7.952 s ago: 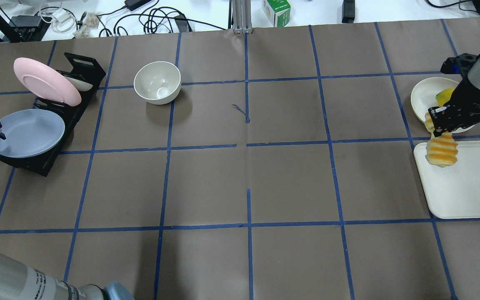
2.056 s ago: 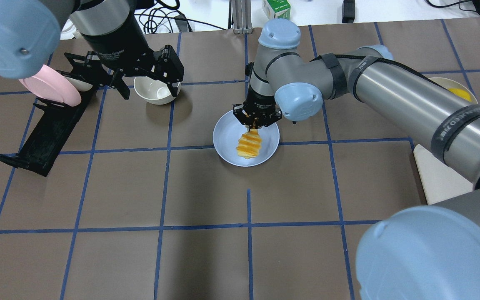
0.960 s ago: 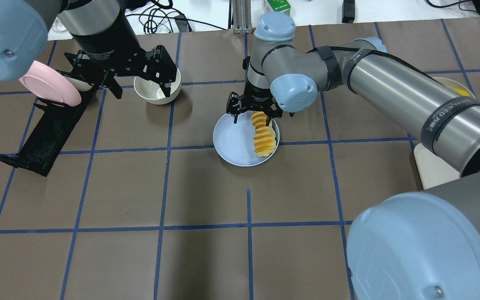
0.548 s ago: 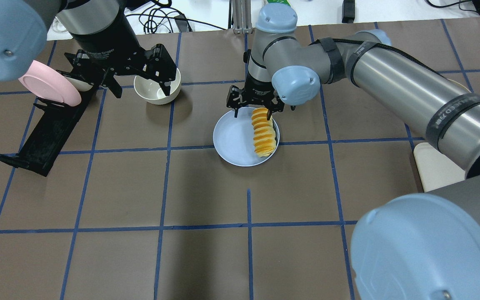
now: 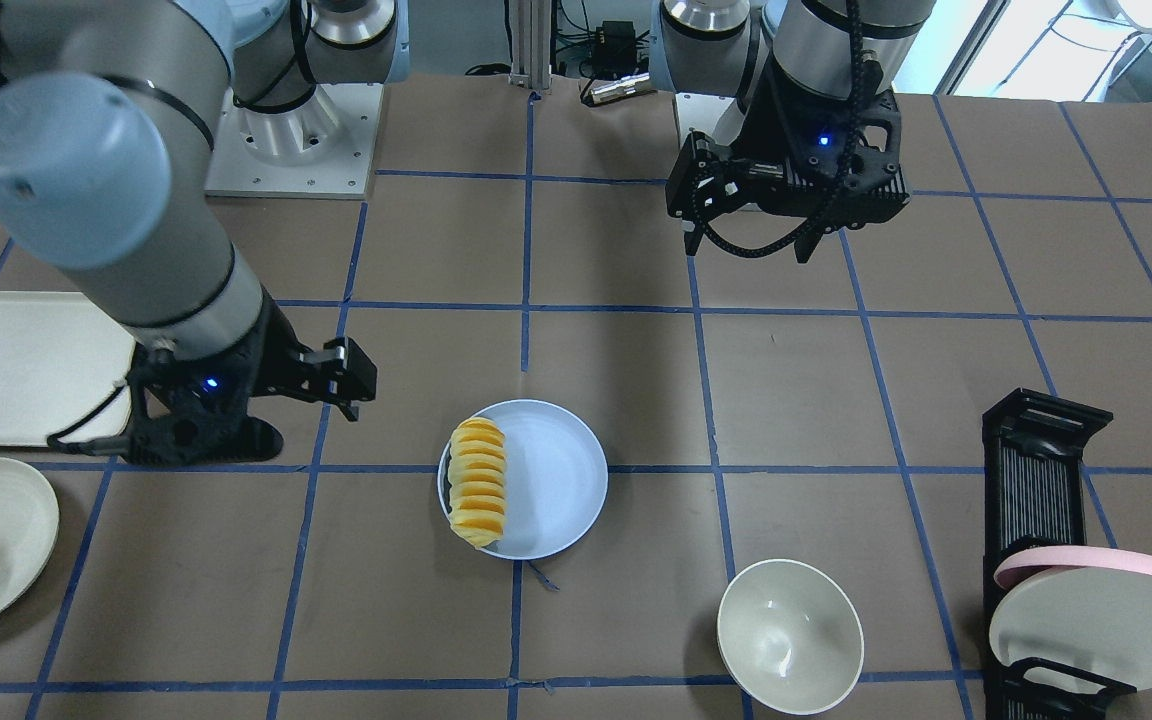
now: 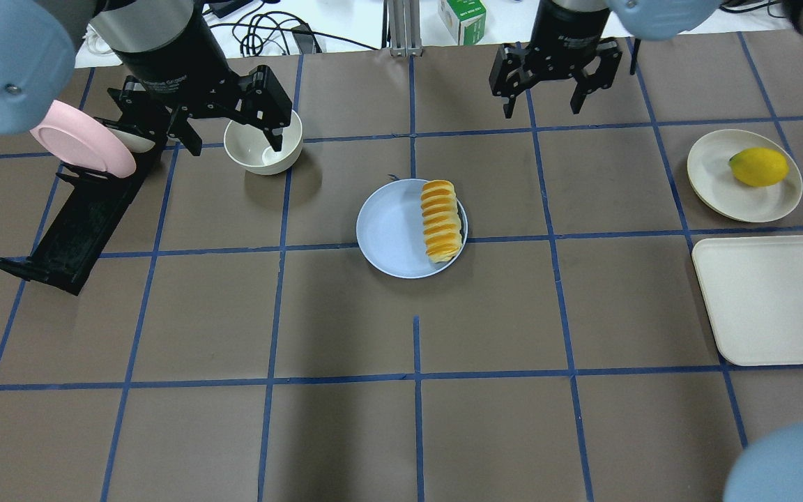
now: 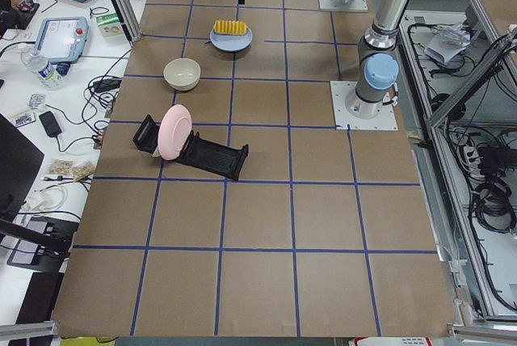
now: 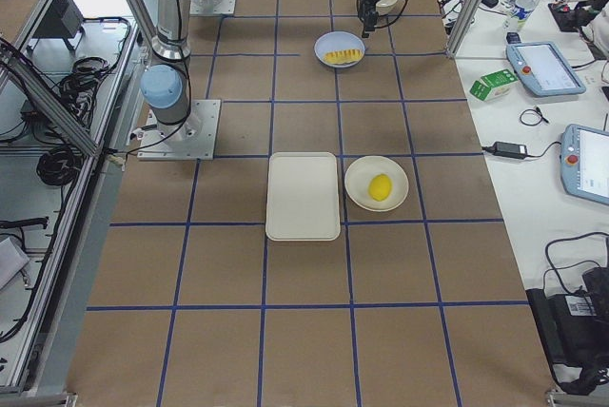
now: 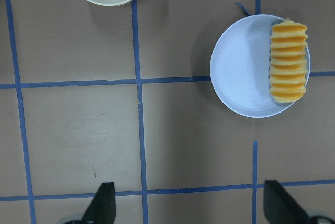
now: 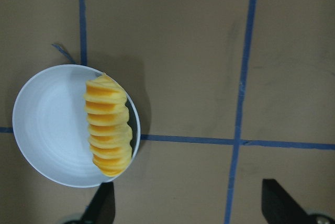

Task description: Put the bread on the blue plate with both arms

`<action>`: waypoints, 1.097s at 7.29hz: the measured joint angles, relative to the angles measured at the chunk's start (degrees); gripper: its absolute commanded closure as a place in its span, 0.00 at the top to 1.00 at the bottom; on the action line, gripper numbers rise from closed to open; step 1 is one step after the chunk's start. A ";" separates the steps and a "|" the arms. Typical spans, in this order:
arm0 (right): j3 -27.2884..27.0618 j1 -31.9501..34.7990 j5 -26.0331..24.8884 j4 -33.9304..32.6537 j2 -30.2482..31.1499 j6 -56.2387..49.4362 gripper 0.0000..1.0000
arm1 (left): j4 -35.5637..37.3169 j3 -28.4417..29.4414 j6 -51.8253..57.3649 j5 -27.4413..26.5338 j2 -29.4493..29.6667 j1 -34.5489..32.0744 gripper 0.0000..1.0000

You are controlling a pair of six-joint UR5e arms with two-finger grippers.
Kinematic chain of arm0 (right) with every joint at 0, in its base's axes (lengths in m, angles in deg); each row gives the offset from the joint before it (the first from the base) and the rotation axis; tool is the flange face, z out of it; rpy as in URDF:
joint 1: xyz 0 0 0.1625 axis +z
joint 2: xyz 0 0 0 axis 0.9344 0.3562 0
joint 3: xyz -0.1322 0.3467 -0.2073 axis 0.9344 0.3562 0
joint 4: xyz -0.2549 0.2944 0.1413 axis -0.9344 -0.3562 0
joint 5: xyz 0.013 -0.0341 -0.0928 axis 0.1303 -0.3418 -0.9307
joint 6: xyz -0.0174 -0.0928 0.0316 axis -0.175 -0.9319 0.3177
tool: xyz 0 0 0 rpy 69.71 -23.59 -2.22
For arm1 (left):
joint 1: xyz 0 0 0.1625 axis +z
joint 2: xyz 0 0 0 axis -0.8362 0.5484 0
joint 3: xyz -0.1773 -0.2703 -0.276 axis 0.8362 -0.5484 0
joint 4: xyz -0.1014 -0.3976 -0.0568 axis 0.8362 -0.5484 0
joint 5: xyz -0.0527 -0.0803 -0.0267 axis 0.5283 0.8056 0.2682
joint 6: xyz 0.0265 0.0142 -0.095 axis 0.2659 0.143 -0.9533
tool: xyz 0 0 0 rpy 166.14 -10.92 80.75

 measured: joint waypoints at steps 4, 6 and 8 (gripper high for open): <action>-9.43 -1.69 -1.20 -2.20 9.38 0.74 1.00 | 0.66 0.01 0.40 -0.09 -0.19 -0.16 1.00; -12.59 -1.85 -1.07 -4.90 10.90 1.93 1.00 | 0.70 0.05 0.39 -0.12 -0.45 -0.11 1.00; -10.02 -1.89 -1.21 -3.94 10.05 2.09 1.00 | 0.64 0.00 0.21 -0.27 -0.50 0.07 1.00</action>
